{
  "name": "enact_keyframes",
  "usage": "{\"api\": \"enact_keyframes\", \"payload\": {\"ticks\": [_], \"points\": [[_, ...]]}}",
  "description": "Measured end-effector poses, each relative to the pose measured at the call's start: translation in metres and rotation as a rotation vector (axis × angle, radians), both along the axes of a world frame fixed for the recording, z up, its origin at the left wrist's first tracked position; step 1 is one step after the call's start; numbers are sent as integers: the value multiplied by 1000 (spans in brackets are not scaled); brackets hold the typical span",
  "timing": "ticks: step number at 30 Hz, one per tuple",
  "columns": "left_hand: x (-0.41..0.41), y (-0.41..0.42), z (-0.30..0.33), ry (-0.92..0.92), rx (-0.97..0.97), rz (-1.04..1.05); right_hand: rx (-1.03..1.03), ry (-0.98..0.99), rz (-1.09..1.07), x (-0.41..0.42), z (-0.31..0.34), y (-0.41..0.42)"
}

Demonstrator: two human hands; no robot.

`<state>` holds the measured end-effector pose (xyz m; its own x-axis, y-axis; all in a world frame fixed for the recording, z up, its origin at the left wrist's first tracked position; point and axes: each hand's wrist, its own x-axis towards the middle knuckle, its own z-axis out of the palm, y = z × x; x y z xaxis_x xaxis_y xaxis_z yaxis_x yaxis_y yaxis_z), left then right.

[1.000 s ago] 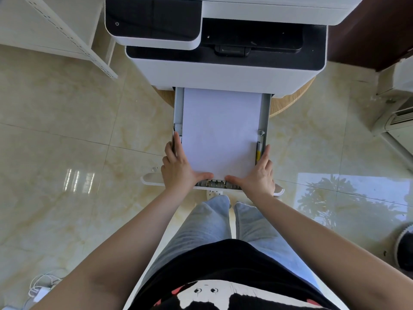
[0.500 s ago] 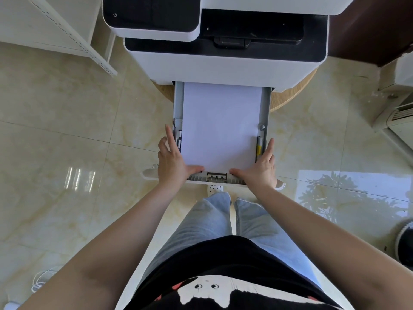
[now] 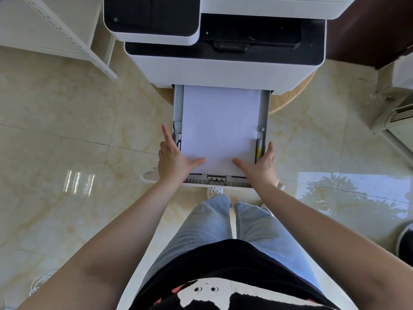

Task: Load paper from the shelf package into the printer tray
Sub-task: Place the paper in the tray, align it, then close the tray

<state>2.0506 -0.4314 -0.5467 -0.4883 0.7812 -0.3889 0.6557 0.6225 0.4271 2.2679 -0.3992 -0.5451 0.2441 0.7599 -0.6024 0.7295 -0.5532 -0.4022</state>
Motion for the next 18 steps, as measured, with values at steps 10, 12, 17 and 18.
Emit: {"api": "enact_keyframes", "payload": {"ticks": [10,12,17,18], "points": [[-10,100,-13,-368,6,589,25,312,-353,-13,-2,105],[-9,104,-17,-348,-9,609,21,347,-392,-17,-4,109],[-7,102,-19,-283,-10,579,61,361,-414,-19,-9,104],[-6,100,-18,-282,2,560,64,362,-406,-18,-9,103]]}}
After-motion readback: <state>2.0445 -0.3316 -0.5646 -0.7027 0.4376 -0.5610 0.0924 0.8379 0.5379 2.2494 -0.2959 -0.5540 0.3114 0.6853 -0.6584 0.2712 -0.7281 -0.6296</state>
